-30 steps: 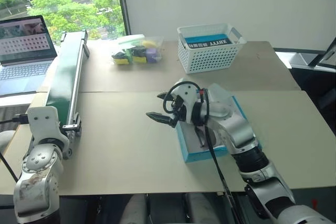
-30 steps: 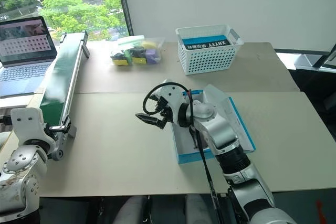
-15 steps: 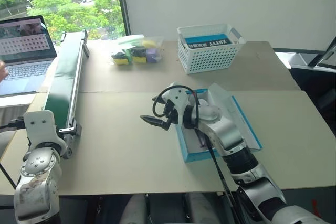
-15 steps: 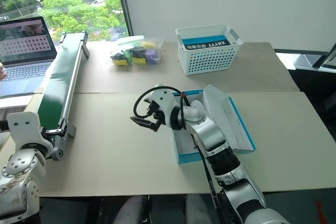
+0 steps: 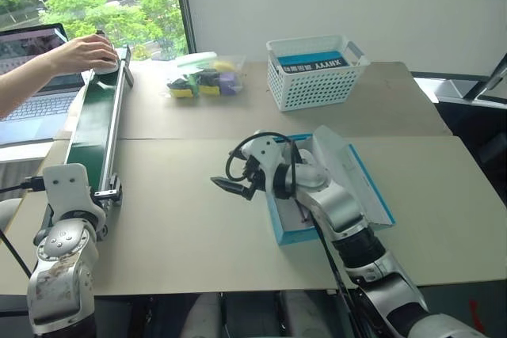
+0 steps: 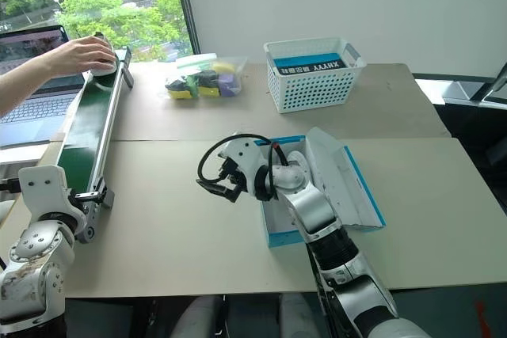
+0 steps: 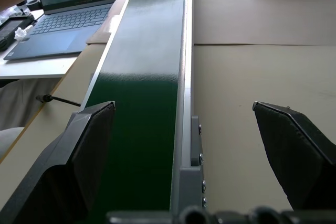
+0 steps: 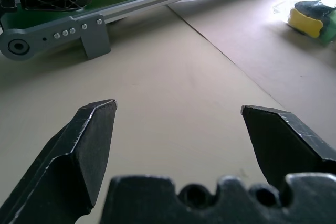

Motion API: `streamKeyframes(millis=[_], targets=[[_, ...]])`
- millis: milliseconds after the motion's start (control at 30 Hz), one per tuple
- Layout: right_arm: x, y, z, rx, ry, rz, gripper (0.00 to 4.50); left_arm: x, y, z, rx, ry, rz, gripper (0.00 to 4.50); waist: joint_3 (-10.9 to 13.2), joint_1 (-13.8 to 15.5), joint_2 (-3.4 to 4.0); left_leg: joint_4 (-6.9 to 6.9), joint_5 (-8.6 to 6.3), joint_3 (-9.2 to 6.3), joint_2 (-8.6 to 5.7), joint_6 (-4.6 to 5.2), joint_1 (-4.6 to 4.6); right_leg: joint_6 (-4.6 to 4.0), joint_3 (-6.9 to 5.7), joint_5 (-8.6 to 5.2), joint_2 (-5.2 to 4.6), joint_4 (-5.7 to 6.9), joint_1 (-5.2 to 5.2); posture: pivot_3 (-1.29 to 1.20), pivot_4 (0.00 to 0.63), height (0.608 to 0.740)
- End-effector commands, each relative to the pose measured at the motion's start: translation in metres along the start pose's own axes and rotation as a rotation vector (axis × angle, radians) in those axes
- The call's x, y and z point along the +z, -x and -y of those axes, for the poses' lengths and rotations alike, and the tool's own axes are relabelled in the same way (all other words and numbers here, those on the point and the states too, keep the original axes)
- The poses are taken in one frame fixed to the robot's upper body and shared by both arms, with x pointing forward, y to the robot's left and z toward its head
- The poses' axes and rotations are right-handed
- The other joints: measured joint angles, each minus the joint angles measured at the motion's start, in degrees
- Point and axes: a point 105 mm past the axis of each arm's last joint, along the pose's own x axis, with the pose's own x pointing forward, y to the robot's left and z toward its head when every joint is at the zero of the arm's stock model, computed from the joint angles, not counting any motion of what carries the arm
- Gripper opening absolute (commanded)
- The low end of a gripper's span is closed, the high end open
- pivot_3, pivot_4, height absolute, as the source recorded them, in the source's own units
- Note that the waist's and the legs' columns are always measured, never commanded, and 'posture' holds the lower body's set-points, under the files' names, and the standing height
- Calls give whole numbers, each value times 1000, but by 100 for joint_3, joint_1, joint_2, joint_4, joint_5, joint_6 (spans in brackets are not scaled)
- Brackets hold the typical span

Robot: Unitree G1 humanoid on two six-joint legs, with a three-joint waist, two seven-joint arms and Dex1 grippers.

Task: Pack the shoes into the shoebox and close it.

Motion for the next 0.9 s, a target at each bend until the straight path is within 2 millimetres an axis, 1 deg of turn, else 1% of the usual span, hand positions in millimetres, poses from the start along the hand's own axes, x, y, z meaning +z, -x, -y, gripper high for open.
streamKeyframes(millis=[33, 467, 767, 900], targets=[[17, 2, 2, -22, 42, 48, 4492, 10, -2, 0, -2, -21, 34, 4500, 0, 2, 0, 0, 0, 0, 0, 0, 0, 0, 0, 0, 0, 0, 0, 0, 150, 737], [10, 6, 6, -47, 57, 4, 4492, 0, -5, 6, -13, -8, 3, 4500, 0, 2, -1, -1, 0, 0, 0, 0, 0, 0, 0, 0, 0, 0, 0, 0, 150, 737], [10, 4, 9, -59, 64, 0, 4492, 1, -5, 1, 10, 3, 5, 4500, 0, -1, -1, -1, 0, 0, 0, 0, 0, 0, 0, 0, 0, -1, -1, 0, 150, 737], [7, 5, 10, -61, 59, -7, 4492, -2, -2, -4, 33, 22, 0, 4500, 0, -1, -1, -1, 0, 1, 0, 0, 0, 0, 0, 0, 0, -1, -1, 0, 150, 737]])
